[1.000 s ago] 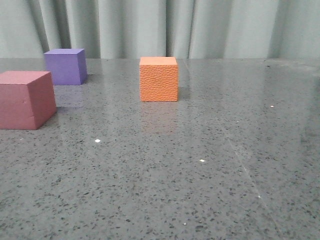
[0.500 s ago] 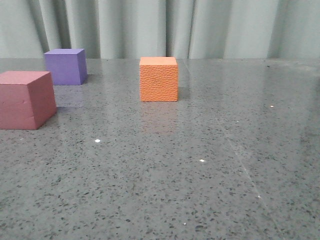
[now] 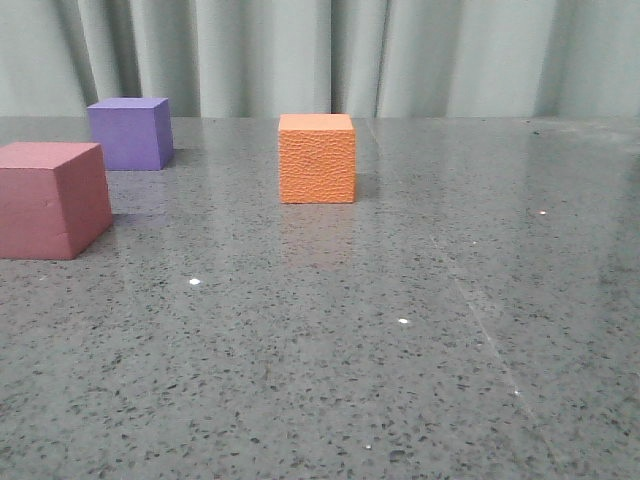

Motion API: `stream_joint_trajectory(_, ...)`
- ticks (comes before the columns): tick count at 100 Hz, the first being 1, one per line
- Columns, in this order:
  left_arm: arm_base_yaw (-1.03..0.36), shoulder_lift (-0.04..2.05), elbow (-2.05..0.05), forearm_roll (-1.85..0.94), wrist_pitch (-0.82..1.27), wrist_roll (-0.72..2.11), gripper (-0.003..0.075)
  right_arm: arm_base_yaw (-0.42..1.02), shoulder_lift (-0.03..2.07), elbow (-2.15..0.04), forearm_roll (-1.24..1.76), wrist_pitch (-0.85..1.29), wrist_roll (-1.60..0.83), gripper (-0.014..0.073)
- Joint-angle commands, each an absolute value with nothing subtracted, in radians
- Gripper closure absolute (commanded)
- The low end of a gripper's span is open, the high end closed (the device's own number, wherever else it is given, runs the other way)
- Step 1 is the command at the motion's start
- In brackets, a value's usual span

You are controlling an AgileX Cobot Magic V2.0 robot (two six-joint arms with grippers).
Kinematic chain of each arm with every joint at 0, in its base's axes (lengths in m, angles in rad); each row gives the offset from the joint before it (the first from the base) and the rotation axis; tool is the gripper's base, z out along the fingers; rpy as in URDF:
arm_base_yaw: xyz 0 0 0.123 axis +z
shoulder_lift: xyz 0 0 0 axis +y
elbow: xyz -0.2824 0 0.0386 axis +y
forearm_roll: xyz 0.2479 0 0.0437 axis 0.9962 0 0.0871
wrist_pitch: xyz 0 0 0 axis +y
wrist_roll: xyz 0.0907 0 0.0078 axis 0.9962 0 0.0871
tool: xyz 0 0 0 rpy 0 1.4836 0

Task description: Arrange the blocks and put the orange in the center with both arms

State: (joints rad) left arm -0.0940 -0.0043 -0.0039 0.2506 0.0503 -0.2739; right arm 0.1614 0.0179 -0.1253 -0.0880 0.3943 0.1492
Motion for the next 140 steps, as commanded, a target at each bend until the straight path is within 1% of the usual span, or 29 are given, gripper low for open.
stream_joint_trajectory(1, -0.091, -0.036, 0.049, 0.245, -0.025, -0.284, 0.0739, 0.13, -0.035, -0.101, -0.036, 0.263, 0.111, 0.0661)
stream_joint_trajectory(22, -0.091, -0.036, 0.049, 0.245, -0.025, -0.284, 0.0739, 0.054, -0.031, -0.022, 0.0, 0.178, 0.111, 0.0661)
stream_joint_trajectory(36, -0.091, -0.036, 0.049, 0.245, -0.025, -0.284, 0.0739, 0.035, -0.031, 0.014, 0.0, 0.108, 0.111, 0.0661)
stream_joint_trajectory(140, -0.091, -0.036, 0.049, 0.245, -0.025, -0.284, 0.0739, 0.035, -0.031, 0.014, 0.0, 0.112, 0.111, 0.0661)
